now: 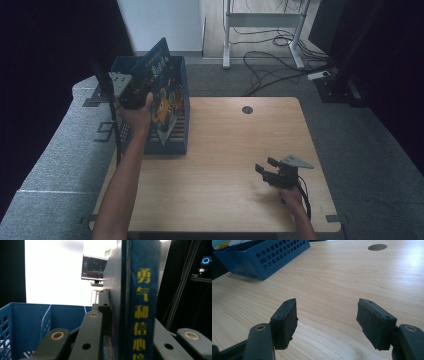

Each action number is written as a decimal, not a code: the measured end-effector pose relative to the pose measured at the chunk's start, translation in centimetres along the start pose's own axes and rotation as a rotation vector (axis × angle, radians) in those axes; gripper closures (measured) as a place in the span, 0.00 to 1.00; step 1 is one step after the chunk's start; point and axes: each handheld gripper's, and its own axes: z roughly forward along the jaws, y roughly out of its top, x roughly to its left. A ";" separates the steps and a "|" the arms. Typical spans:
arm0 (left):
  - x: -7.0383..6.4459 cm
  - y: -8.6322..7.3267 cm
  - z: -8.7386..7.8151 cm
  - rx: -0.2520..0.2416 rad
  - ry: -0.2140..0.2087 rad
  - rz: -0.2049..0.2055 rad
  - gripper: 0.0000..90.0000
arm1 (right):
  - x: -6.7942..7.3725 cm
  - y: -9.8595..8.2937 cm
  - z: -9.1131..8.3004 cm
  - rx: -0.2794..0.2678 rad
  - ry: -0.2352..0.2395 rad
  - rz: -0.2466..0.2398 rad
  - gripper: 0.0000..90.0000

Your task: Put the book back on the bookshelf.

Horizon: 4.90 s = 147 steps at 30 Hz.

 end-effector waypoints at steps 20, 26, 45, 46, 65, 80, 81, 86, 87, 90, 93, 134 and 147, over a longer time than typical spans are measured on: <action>-0.2 -0.7 2.0 -0.007 0.012 -0.020 0.91 | 0.0 0.1 -0.3 -0.018 -0.004 0.000 0.36; -1.1 -1.1 2.3 -0.027 0.019 0.013 0.91 | 0.0 0.0 -0.4 -0.015 -0.002 0.001 0.36; -2.1 -2.6 2.8 -0.069 0.059 0.025 0.91 | 0.2 0.1 -0.7 -0.022 0.004 -0.004 0.36; -2.2 -2.8 2.8 -0.070 0.060 0.028 0.91 | 0.2 0.1 -0.7 -0.021 0.003 -0.004 0.36; -3.4 -7.1 3.3 0.022 0.045 0.067 0.90 | 0.3 0.0 -0.7 -0.020 0.000 -0.005 0.35; -2.9 -7.9 1.9 0.093 -0.001 0.068 0.88 | 0.7 0.1 -0.7 -0.023 0.009 -0.007 0.36; -2.9 -8.0 1.8 0.093 -0.002 0.066 0.87 | 0.7 0.1 -0.7 -0.024 0.011 -0.007 0.36; -3.1 -7.9 1.7 0.105 -0.013 0.074 0.86 | 0.5 0.2 -0.9 -0.030 0.010 -0.007 0.36; -3.2 -8.0 1.7 0.106 -0.018 0.073 0.85 | 0.5 0.2 -0.9 -0.032 0.011 -0.004 0.36; -3.4 -8.1 1.7 0.115 -0.019 0.090 0.83 | 0.3 0.2 -1.1 -0.035 0.009 -0.001 0.36; -3.6 -8.4 1.7 0.128 -0.033 0.096 0.79 | 0.2 0.2 -1.2 -0.038 0.007 0.000 0.36; -2.9 -8.9 -1.5 0.228 -0.170 0.082 0.40 | 0.3 0.2 -1.2 -0.026 -0.004 -0.004 0.35; -3.3 -9.3 -5.3 0.215 -0.200 0.097 0.38 | 0.1 0.1 -0.9 -0.014 -0.014 -0.009 0.35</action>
